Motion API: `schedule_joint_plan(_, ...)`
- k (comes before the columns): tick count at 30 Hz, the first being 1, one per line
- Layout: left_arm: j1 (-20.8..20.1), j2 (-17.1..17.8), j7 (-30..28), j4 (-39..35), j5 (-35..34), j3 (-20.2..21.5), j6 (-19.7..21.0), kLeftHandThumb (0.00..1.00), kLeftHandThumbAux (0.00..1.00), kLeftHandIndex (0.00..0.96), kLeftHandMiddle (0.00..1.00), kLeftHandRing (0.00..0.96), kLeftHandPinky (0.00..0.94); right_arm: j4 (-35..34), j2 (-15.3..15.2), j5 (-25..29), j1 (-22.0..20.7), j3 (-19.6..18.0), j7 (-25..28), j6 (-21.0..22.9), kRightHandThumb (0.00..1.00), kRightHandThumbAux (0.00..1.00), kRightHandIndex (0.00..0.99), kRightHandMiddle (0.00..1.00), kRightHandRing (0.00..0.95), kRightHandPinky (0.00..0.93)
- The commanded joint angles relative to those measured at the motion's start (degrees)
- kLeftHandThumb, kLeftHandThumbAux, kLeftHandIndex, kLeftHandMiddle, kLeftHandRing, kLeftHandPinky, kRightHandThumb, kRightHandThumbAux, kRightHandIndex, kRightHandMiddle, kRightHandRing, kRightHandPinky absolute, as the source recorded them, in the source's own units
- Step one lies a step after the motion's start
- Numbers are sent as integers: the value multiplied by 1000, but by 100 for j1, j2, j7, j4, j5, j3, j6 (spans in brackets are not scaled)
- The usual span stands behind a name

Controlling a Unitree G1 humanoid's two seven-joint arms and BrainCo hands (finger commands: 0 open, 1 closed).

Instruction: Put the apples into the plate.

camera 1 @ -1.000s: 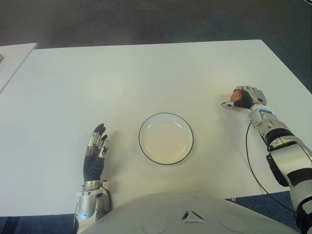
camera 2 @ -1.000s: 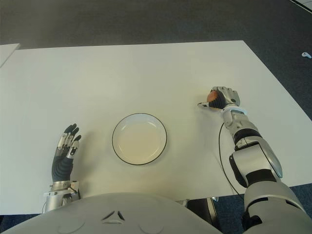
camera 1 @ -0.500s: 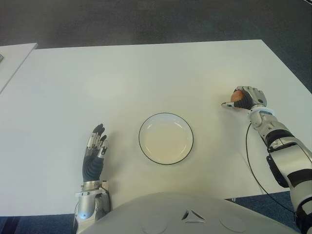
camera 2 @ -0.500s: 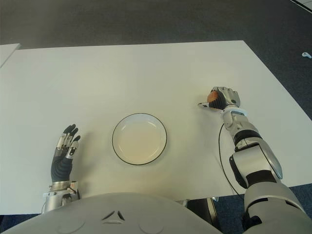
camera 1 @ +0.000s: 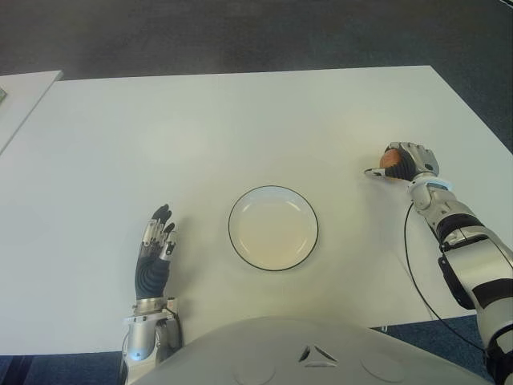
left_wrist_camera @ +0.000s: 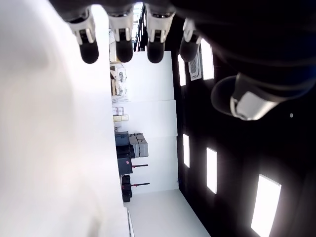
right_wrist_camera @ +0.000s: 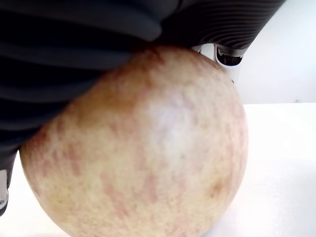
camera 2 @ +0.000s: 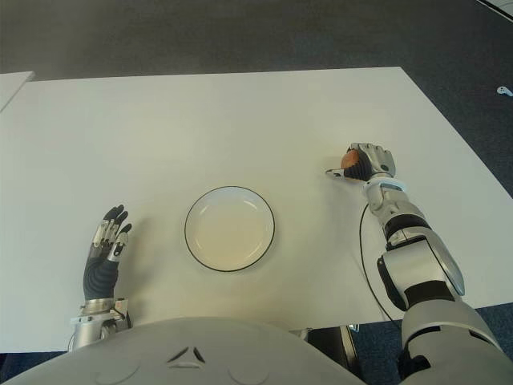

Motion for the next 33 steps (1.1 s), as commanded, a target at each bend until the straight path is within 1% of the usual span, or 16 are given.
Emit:
schedule_joint_plan(1, -62, 21, -69, 108, -6, 2, 34, 0, 418, 0, 6, 0, 0, 113, 108, -7, 215, 21, 159, -83, 854, 680, 393, 518, 760, 166)
schedule_joint_plan(3, -75, 16, -63, 115, 2, 1, 37, 0, 418, 0, 6, 0, 0, 43, 29, -2, 106, -2, 195, -167, 854, 680, 393, 520, 767, 208)
schedule_joint_plan(6, -85, 11, -58, 121, 11, -1, 39, 0, 418, 0, 6, 0, 0, -35, -40, 1, 21, -24, 242, -246, 854, 680, 394, 523, 773, 244)
schedule_joint_plan(10, -109, -9, -39, 136, 42, -12, 43, 0, 418, 0, 6, 0, 0, -426, -251, -23, -194, -46, 375, -447, 854, 680, 394, 526, 776, 260)
schedule_joint_plan(12, -125, -16, -33, 163, 54, -14, 36, 0, 418, 0, 6, 0, 0, -575, -316, -41, -223, -59, 376, -533, 854, 680, 394, 527, 778, 284)
schedule_joint_plan(15, -152, -24, -24, 195, 68, -15, 32, 0, 418, 0, 6, 0, 0, -733, -380, -54, -218, -88, 355, -657, 854, 680, 395, 530, 785, 349)
schedule_joint_plan(18, -179, -36, -12, 226, 88, -19, 25, 0, 418, 0, 6, 0, 0, -991, -472, -72, -218, -110, 353, -796, 854, 679, 397, 532, 789, 369)
schedule_joint_plan(19, -187, -39, -8, 236, 94, -20, 24, 0, 418, 0, 6, 0, 0, -1099, -507, -84, -216, -116, 340, -843, 855, 679, 398, 533, 795, 420)
schedule_joint_plan(20, -196, -44, -4, 243, 102, -21, 24, 0, 418, 0, 6, 0, 0, -1270, -547, -110, -209, -126, 299, -902, 855, 679, 399, 534, 798, 438)
schedule_joint_plan(21, -203, -49, 1, 248, 110, -23, 24, 0, 418, 0, 6, 0, 0, -1388, -575, -128, -201, -136, 276, -939, 855, 678, 400, 535, 806, 500)
schedule_joint_plan(22, -209, -54, 5, 254, 118, -26, 23, 0, 418, 0, 6, 0, 0, -1510, -601, -150, -195, -147, 239, -989, 856, 678, 400, 536, 809, 522)
schedule_joint_plan(23, -216, -59, 10, 261, 125, -27, 22, 0, 418, 0, 6, 0, 0, -1596, -619, -166, -186, -158, 218, -1019, 856, 678, 401, 537, 817, 581)
schedule_joint_plan(25, -227, -65, 14, 273, 136, -27, 18, 0, 418, 0, 6, 0, 0, -1713, -645, -189, -171, -178, 189, -1070, 856, 677, 402, 539, 827, 656)
schedule_joint_plan(28, -253, -80, 27, 293, 161, -28, 20, 0, 418, 0, 6, 0, 0, -1854, -677, -199, -168, -225, 179, -1180, 857, 677, 403, 540, 835, 714)
schedule_joint_plan(31, -276, -95, 38, 314, 183, -30, 19, 0, 418, 0, 6, 0, 0, -2093, -718, -149, -166, -304, 259, -1279, 857, 677, 402, 540, 849, 799)
schedule_joint_plan(33, -287, -102, 43, 328, 194, -30, 15, 0, 418, 0, 6, 0, 0, -2185, -725, -131, -166, -344, 311, -1286, 857, 677, 401, 540, 854, 817)
